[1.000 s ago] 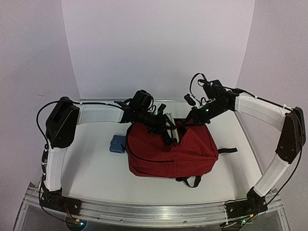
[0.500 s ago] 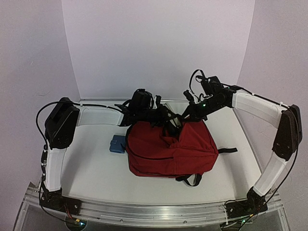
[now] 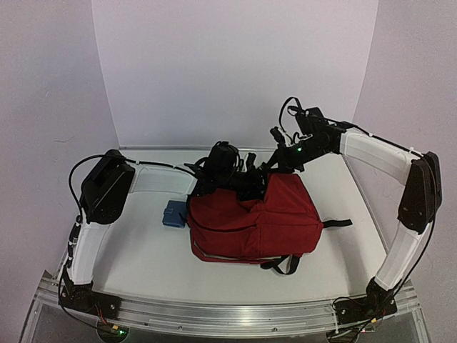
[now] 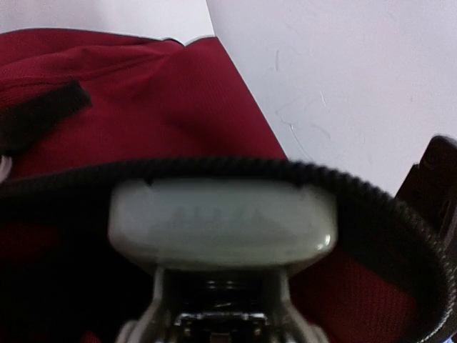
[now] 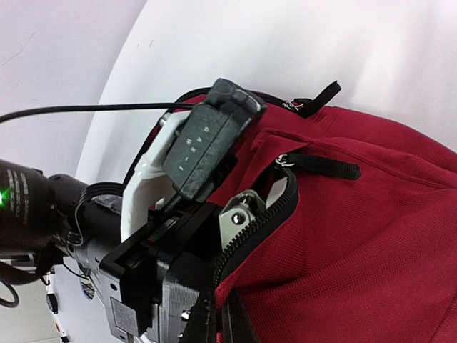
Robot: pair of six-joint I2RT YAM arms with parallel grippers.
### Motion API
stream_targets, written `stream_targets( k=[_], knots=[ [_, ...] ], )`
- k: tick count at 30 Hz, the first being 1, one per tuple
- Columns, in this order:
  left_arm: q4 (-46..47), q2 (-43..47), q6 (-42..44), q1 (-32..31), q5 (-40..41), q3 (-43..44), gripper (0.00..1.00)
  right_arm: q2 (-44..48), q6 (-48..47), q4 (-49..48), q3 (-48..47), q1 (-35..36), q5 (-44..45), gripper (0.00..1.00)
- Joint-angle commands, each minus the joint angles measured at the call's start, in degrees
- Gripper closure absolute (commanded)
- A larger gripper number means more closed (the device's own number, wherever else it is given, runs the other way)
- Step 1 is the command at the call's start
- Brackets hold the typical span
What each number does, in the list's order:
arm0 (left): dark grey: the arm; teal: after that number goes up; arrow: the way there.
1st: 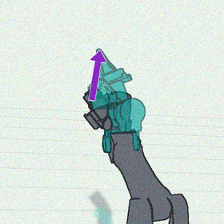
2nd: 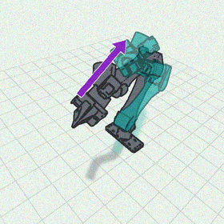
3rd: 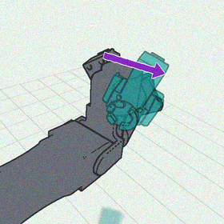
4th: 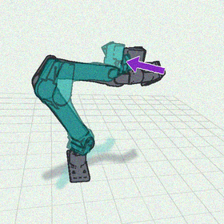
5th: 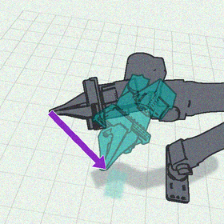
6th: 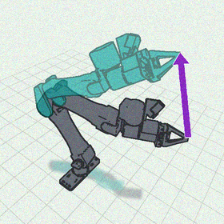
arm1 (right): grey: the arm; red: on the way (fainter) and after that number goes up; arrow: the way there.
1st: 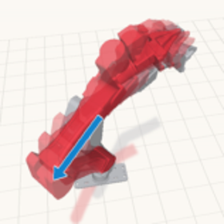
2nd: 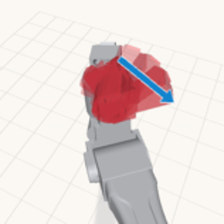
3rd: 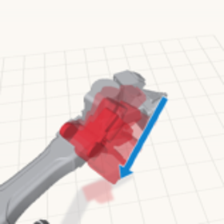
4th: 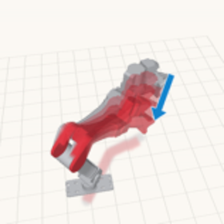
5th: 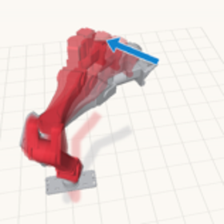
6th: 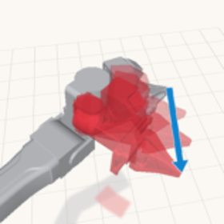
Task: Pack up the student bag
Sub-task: Place the stationery in the student bag.
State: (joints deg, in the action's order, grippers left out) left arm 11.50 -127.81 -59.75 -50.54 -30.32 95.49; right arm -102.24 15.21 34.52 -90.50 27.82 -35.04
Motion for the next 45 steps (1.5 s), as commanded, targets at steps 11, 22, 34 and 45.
stream_targets(
  k=[11, 22, 34, 45],
  knots=[
    [-14.2, 8.5, 6.1, 0.2, 0.0, -5.0, 0.46, 8.9, -7.6, -1.5, 9.8, -0.4, 0.7, 0.94],
    [-20.4, 13.1, 5.0, 1.5, 6.6, -6.8, 0.25, 9.4, -7.6, -1.4, 11.0, -0.4, 0.1, 0.94],
    [-18.7, 13.8, 5.5, 2.0, 8.6, -8.6, 0.77, 8.8, -7.3, -1.4, 9.6, -0.3, -1.2, 0.92],
    [-16.8, 2.8, 7.5, 1.5, 0.0, 3.0, 0.93, 6.5, -7.2, -1.5, 6.2, -0.3, -1.1, 0.82]
  ],
)
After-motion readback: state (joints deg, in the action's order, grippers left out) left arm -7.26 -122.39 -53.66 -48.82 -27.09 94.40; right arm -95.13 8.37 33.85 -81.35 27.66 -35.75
